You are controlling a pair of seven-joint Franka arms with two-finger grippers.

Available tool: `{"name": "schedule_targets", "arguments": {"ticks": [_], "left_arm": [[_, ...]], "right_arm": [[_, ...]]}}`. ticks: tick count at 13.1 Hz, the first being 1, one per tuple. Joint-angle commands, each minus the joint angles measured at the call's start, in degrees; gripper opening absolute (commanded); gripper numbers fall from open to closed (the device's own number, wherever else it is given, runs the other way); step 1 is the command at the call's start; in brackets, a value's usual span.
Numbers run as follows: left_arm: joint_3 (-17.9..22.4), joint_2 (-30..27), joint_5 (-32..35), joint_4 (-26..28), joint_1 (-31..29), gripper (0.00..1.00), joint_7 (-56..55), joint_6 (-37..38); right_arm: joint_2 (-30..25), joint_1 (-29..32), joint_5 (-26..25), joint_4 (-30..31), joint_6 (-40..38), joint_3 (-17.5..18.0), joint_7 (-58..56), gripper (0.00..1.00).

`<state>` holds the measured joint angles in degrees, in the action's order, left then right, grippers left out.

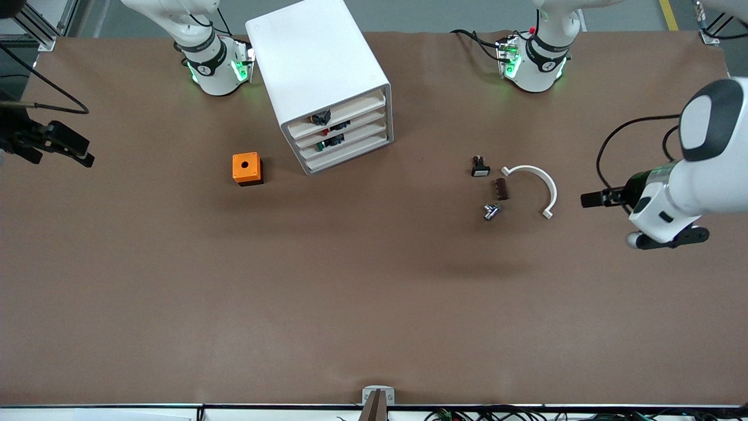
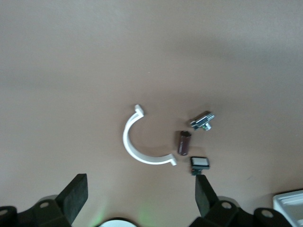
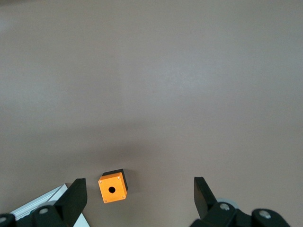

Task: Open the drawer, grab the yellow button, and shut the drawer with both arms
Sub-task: 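Move the left gripper toward the white cabinet while the right gripper lifts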

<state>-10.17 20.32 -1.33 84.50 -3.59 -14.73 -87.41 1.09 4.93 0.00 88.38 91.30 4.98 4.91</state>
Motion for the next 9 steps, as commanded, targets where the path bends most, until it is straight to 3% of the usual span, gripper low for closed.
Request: {"name": "schedule_targets", "arguments": {"ticks": [1,4,9], "left_arm": [[-0.02,6.38,-0.87,-5.66,2.34,1.0,-7.29,0.23],[-0.02,10.69,-0.69,-5.66,6.38,1.0,-20.03,-3.99],[-0.11,12.81,-0.95,-5.66,9.91,1.0,-34.27,-4.17]], "right_arm": [[5.13,0.17,0.96,-0.84,3.35,0.38,-0.6,1.0],[10.06,0.34,0.52,-0.75,6.43,1.08,-0.52,1.0],[19.81,2.27,0.7,-0.66,6.61,1.08,0.01,0.99]]}}
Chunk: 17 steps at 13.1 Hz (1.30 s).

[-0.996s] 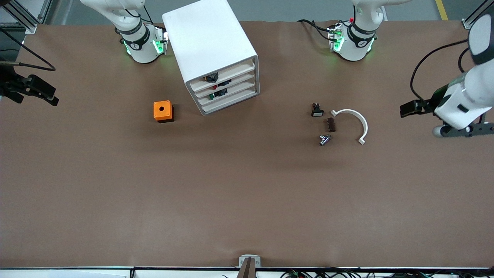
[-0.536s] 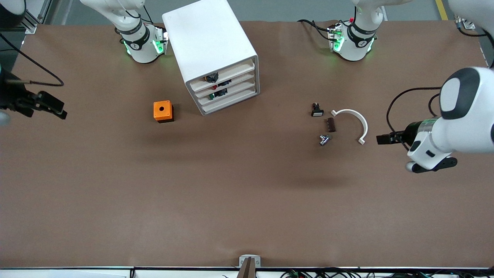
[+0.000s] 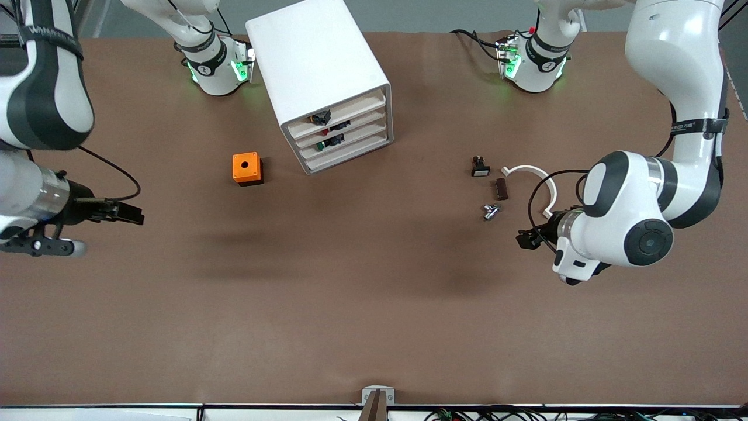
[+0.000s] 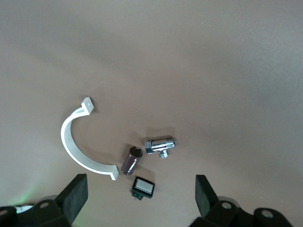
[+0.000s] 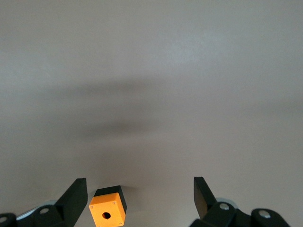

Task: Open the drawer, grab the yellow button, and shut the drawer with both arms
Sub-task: 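Bring the left gripper to the drawer front of the white cabinet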

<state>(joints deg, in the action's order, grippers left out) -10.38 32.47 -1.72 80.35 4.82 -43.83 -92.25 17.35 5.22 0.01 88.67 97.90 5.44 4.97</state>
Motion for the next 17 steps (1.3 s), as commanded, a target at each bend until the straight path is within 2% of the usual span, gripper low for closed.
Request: {"name": "schedule_targets", "arguments": {"ticks": [1,5,9,12,14,17], "left_arm": [[0.09,0.93,-0.65,-1.52,1.94,1.0,-9.13,0.67],[0.09,1.2,-2.49,-1.52,4.67,1.0,-18.99,0.76],[0.09,0.85,-9.43,-1.34,5.64,1.0,-30.4,1.28],[0.01,0.84,-17.07,-1.34,6.52,1.0,-46.74,1.99],[0.01,0.93,-20.85,-1.17,7.39,1.0,-54.57,3.29],[0.01,1.46,-24.37,-1.08,9.41,1.0,-64.24,6.64]], "right_arm": [[5.57,2.42,0.87,-0.96,0.1,0.63,-0.31,0.99],[12.26,4.26,0.26,-0.96,6.33,0.63,-0.67,0.99],[13.41,4.8,0.34,-0.96,6.96,0.63,-0.67,0.99],[12.97,4.53,0.52,-0.69,4.69,0.71,-0.67,0.97],[12.97,4.62,1.74,-0.78,0.3,2.55,-2.5,0.96],[12.53,4.27,7.71,-1.05,-3.57,3.79,-1.29,0.99]]}}
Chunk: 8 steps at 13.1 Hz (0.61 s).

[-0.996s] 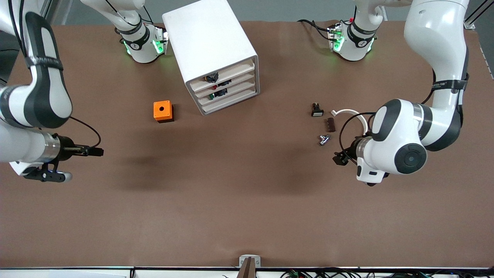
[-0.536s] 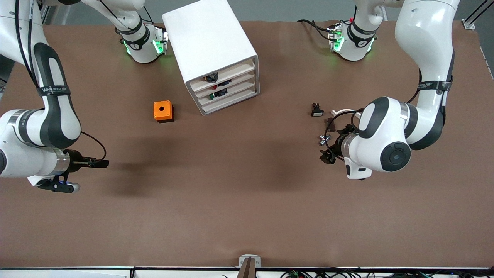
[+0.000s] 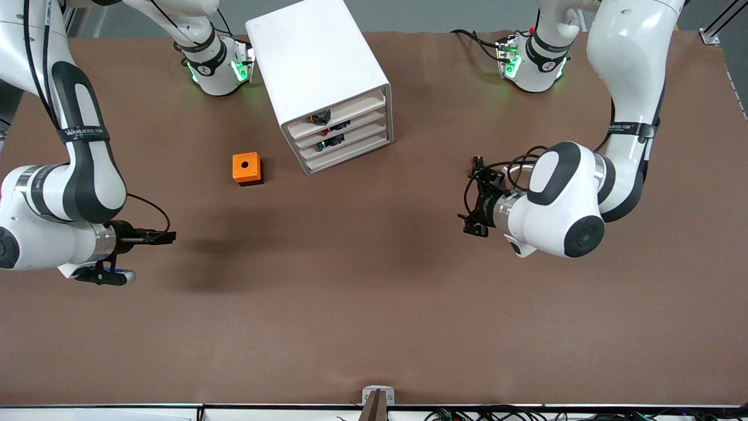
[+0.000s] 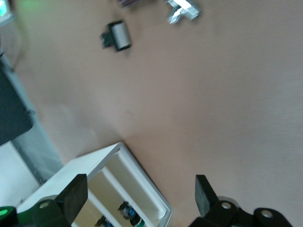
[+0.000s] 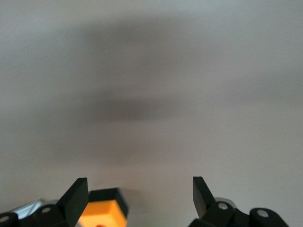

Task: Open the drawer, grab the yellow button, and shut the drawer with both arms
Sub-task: 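Bring the left gripper to the drawer front of the white cabinet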

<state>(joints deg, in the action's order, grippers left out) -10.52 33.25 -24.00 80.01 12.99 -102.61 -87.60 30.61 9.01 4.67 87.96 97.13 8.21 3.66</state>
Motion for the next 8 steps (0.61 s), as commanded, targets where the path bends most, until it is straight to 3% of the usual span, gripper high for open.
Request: {"name": "schedule_targets", "arguments": {"ticks": [1,4,8], "left_arm": [[0.15,1.02,-3.85,-0.73,2.12,0.99,-10.02,2.0],[0.15,3.74,-12.8,-0.9,3.35,0.99,-21.81,2.0],[0.15,6.38,-18.44,-1.08,6.43,0.99,-33.5,2.0]], "right_arm": [[-0.82,0.04,5.07,-0.51,-4.3,1.1,0.12,0.99],[-1.43,-0.05,5.88,-0.86,-4.49,1.98,0.56,0.99],[-5.29,-0.31,6.23,-0.6,-4.58,1.98,1.09,0.99]]}}
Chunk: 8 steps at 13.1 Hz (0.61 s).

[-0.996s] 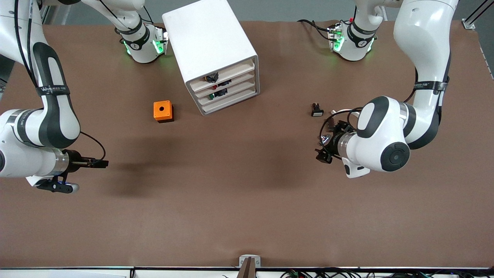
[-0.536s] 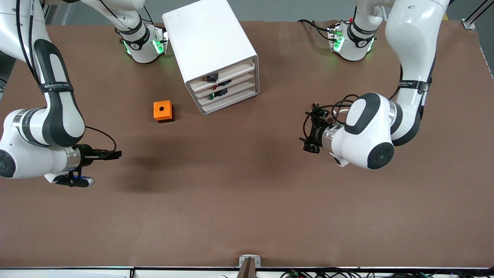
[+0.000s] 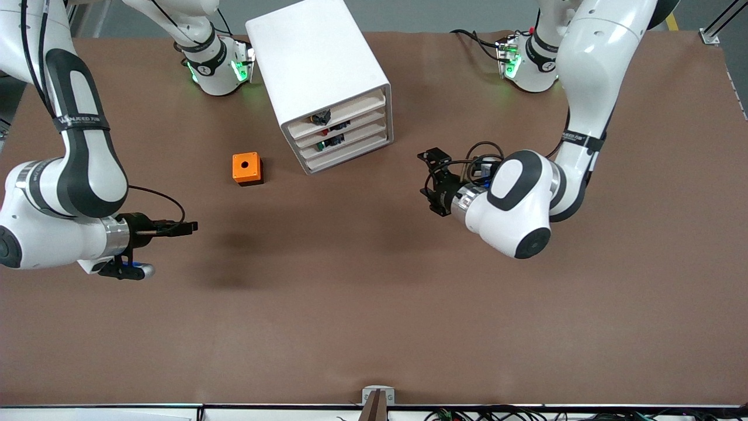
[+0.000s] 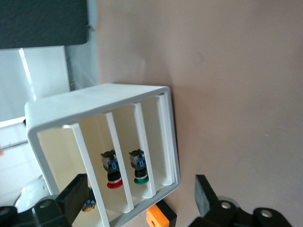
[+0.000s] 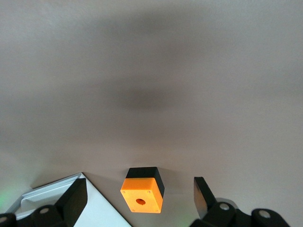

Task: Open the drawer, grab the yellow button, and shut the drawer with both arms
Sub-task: 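Grasp the drawer front with the left gripper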

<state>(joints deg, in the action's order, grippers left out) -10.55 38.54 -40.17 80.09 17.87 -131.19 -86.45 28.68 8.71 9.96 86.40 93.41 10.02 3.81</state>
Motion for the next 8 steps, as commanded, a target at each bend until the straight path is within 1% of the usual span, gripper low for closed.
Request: {"name": "schedule_targets", "arguments": {"ticks": [1,5,6,8], "left_arm": [[0.17,1.54,-3.85,-1.16,2.25,0.98,-7.13,0.85],[0.17,2.76,-11.14,-0.99,3.83,0.93,-11.79,1.46],[0.17,3.47,-11.77,-0.99,4.28,0.91,-13.2,1.81],[0.17,4.17,-13.26,-0.99,6.38,0.82,-13.39,2.34]], "right_arm": [[-5.11,-0.36,1.11,0.96,-0.86,0.08,2.33,0.99],[-13.89,-0.1,0.41,0.87,-1.65,-0.53,2.52,0.99],[-16.0,0.16,0.24,0.96,-1.83,-0.79,2.52,0.99],[-19.26,0.16,-0.73,0.96,-2.0,-2.11,2.43,0.99]]}}
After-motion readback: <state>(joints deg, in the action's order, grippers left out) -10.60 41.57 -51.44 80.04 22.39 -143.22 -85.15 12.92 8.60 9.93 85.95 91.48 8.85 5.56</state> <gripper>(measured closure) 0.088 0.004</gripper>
